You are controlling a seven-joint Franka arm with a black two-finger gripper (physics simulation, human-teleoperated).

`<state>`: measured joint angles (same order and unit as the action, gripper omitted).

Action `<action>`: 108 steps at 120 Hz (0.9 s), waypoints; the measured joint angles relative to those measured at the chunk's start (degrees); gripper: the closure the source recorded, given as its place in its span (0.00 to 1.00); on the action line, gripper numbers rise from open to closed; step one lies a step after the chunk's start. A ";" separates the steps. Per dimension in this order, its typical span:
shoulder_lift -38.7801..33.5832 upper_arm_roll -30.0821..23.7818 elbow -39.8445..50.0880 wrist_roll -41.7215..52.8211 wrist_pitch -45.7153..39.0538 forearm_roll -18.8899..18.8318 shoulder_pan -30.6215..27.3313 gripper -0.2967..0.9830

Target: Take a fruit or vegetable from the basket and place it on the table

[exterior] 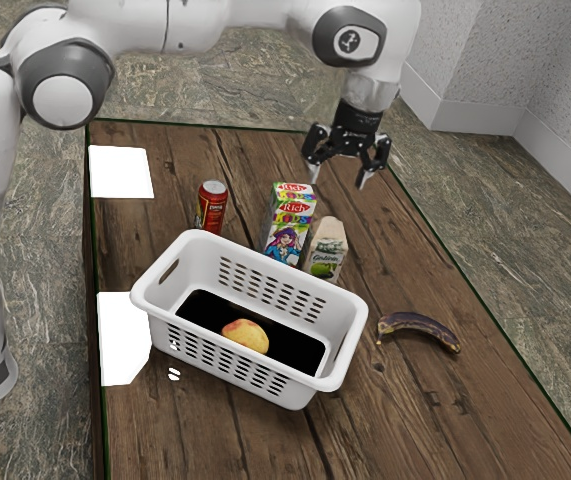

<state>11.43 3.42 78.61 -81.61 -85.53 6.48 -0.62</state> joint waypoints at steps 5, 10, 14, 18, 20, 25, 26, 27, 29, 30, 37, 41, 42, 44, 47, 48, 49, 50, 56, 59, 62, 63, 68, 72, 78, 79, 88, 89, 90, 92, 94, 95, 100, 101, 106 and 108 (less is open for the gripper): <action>0.11 -0.04 0.00 -3.00 -0.26 0.17 0.17 0.23; 0.23 -0.94 -0.43 -5.79 -0.47 0.41 -0.03 0.23; 0.51 -3.36 -1.40 -7.89 -0.69 0.53 -0.24 0.23; 0.62 -5.10 -1.87 -9.90 -0.89 0.69 0.34 0.23; 0.76 -5.66 -1.98 -10.86 -0.96 0.76 0.57 0.23; 1.70 -6.59 -2.18 -13.14 -1.15 0.92 1.06 0.23; 1.99 -6.71 -2.20 -13.58 -1.18 0.94 1.12 0.23; 2.38 -6.81 -2.23 -13.98 -1.21 0.98 1.17 0.23; 3.09 -6.96 -2.27 -14.75 -1.28 1.03 1.22 0.23; 3.46 -7.02 -2.30 -15.12 -1.32 1.06 1.23 0.23; 6.24 -7.32 -2.59 -17.45 -1.77 1.22 1.29 0.23; 7.05 -7.30 -2.68 -18.69 -2.17 1.29 1.37 0.23; 7.18 -7.30 -2.69 -18.99 -2.27 1.31 1.38 0.23; 7.39 -7.29 -2.70 -19.57 -2.45 1.34 1.45 0.23; 7.52 -7.25 -2.65 -20.42 -2.70 1.39 1.74 0.23; 7.50 -7.23 -2.61 -20.69 -2.78 1.39 1.88 0.23; 7.39 -7.21 -2.53 -20.97 -2.85 1.40 2.04 0.23; 7.30 -7.20 -2.46 -21.23 -2.92 1.41 2.20 0.23; 6.47 -7.14 -2.15 -22.77 -3.29 1.39 3.60 0.23; 6.27 -7.12 -2.11 -23.49 -3.45 1.36 4.58 0.23; 6.20 -7.14 -2.11 -24.18 -3.59 1.33 5.59 0.23; 6.19 -7.15 -2.11 -24.41 -3.65 1.32 5.94 0.23; 6.28 -7.23 -2.11 -25.48 -4.04 1.27 7.99 0.23; 5.32 -7.32 -0.86 -26.28 -4.69 1.23 9.39 0.23; -3.46 -9.46 12.38 -27.39 -8.29 1.09 10.00 0.23; -4.81 -9.78 14.40 -27.57 -8.92 1.08 10.16 0.23; -13.37 -11.31 26.25 -29.06 -13.59 0.99 12.53 0.23; -14.26 -11.41 27.37 -29.21 -14.02 0.99 12.86 0.23; -15.03 -11.50 28.33 -29.36 -14.44 0.99 13.19 0.23; -16.57 -11.73 30.14 -29.64 -15.21 1.00 13.62 0.23; -17.99 -11.90 31.79 -29.89 -15.92 1.03 13.63 0.23; -18.73 -11.97 32.60 -30.00 -16.26 1.07 13.38 0.23; -22.54 -12.39 36.43 -30.53 -17.75 1.22 10.25 0.23; -23.26 -12.47 37.21 -30.63 -18.01 1.25 9.60 0.23; -25.63 -12.74 39.91 -30.97 -19.18 1.68 6.77 0.23; -26.13 -12.83 40.56 -31.06 -19.58 1.89 5.99 0.23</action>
<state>-14.70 -9.41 119.17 -112.67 -105.11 8.37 5.37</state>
